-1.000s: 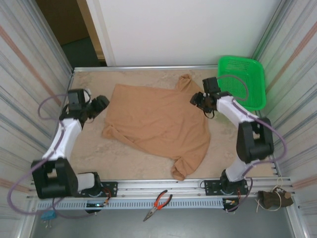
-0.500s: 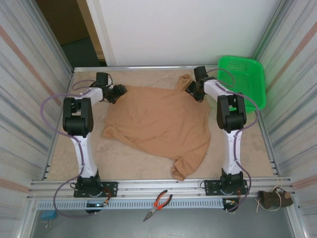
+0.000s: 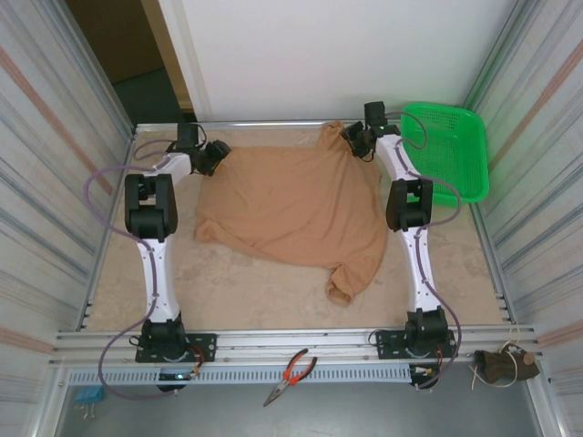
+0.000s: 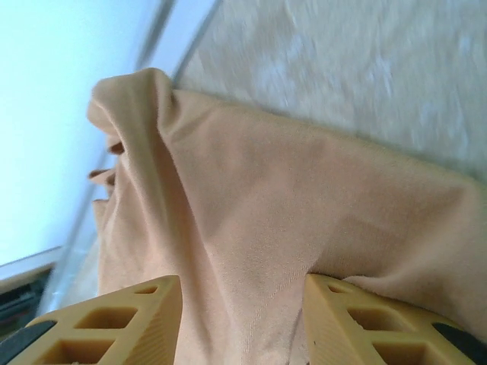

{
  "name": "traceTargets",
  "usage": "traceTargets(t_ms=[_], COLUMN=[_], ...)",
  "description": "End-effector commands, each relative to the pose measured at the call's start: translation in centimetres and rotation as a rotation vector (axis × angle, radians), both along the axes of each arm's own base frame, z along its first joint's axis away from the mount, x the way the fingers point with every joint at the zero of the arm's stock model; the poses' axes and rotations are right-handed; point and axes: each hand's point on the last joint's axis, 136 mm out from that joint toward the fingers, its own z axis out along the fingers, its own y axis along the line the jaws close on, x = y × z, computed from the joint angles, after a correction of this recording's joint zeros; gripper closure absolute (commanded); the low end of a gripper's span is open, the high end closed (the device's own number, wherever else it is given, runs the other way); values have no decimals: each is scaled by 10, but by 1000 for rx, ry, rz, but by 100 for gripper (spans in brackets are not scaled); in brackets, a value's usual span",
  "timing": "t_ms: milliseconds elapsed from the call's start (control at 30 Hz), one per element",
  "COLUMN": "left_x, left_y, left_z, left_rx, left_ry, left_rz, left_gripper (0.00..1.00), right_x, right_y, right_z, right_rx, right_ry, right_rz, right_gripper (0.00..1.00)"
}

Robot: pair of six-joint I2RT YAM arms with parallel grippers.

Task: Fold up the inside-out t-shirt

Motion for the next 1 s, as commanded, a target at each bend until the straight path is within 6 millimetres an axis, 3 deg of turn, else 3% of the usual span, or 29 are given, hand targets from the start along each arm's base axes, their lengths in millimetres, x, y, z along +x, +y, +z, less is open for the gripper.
traceTargets(t_ms=[0,100,200,300,400,600,767,867,967], left_x=[12,28,23,-6,-54,-164,-234,-252,-257], left_y=[25,25,19,10,7,22,28,31,28], left_z=[-9,31,80,114,130,116,99,91,82], left_rx=[15,-16,-19,-2,23,139,220,245,244], left_ry=[13,-115,-206,-225,-217,-94,-27,-2,35], left_rz=[73,44,-12,-54,-66,-26,-52,-71,-112], left_gripper=[41,41,41,40,40,39,38,37,37], right_x=[7,6,-15,-52,-100,-223,-336,-391,-432], right_y=[2,9,19,31,40,39,38,33,29], right_z=[-7,46,97,132,147,133,104,93,82], right_rx=[127,101,42,-11,-70,-212,-432,-548,-578], right_ry=[-13,-121,-175,-196,-186,-76,14,43,72], right_rz=[28,127,214,276,321,353,418,445,456], right_gripper=[56,56,54,53,52,50,46,45,45])
